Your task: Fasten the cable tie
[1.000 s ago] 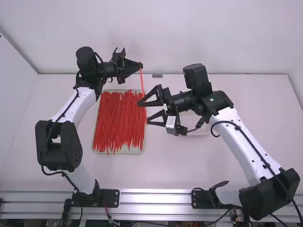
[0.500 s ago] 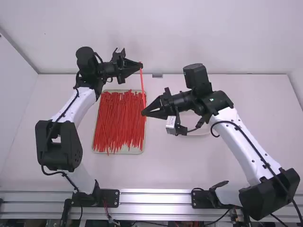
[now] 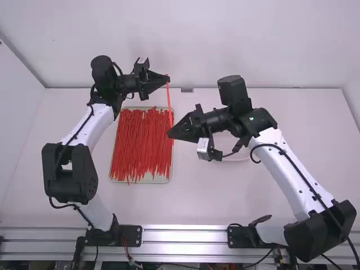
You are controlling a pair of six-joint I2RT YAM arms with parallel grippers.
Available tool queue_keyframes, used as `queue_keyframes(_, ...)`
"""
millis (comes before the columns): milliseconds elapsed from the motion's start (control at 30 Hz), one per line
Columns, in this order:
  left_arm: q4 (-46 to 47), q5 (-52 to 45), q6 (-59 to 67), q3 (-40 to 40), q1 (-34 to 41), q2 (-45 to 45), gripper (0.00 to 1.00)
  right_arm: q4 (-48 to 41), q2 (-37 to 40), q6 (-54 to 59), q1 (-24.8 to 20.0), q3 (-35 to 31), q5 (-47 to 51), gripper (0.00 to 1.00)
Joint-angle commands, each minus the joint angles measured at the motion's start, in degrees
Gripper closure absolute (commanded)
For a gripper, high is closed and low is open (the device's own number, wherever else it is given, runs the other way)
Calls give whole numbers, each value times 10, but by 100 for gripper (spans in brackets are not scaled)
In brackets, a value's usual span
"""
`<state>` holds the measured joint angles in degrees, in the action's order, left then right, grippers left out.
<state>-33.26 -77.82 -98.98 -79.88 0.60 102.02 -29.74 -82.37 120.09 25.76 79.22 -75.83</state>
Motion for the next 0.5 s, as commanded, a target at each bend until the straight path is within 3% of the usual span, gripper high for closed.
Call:
queue_keyframes(0, 1, -12, 16, -12, 1, 0, 98, 7, 3, -3, 1, 14, 1, 84)
queue_keyframes(100, 16, -13, 34, -12, 1, 0, 98, 9, 3, -2, 1, 14, 9, 83)
queue_keyframes(200, 36, -17, 46, -12, 1, 0, 98, 9, 3, -3, 1, 14, 9, 100)
queue_keyframes(400, 39, -22, 48, -12, 3, 0, 98, 11, 3, -2, 1, 14, 9, 100)
queue_keyframes(467, 39, -21, 50, -12, 5, 0, 98, 11, 3, 0, 1, 14, 9, 91)
